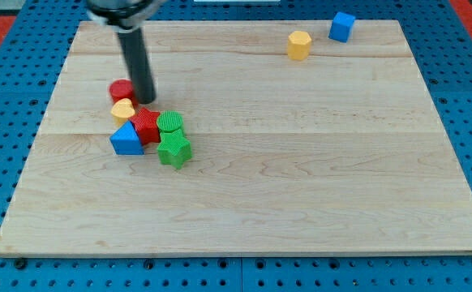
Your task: Move the red circle to top left
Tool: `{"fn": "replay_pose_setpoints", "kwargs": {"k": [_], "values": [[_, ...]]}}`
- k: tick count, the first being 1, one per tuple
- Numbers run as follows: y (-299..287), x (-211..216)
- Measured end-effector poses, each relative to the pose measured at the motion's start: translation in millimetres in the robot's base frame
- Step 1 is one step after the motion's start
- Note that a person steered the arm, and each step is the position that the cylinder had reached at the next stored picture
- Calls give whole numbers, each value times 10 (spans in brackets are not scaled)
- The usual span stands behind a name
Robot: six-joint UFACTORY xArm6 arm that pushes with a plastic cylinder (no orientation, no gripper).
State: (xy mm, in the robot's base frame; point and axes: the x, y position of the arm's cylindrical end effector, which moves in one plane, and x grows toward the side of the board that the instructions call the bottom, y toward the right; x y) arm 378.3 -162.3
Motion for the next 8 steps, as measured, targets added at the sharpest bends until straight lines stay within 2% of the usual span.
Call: {"fn": "replay_pose_setpoints", "kwargs": {"k": [2, 4, 6, 8], "values": [[-813, 268], [-1078, 359], [-1079, -184], [-869, -903]]}}
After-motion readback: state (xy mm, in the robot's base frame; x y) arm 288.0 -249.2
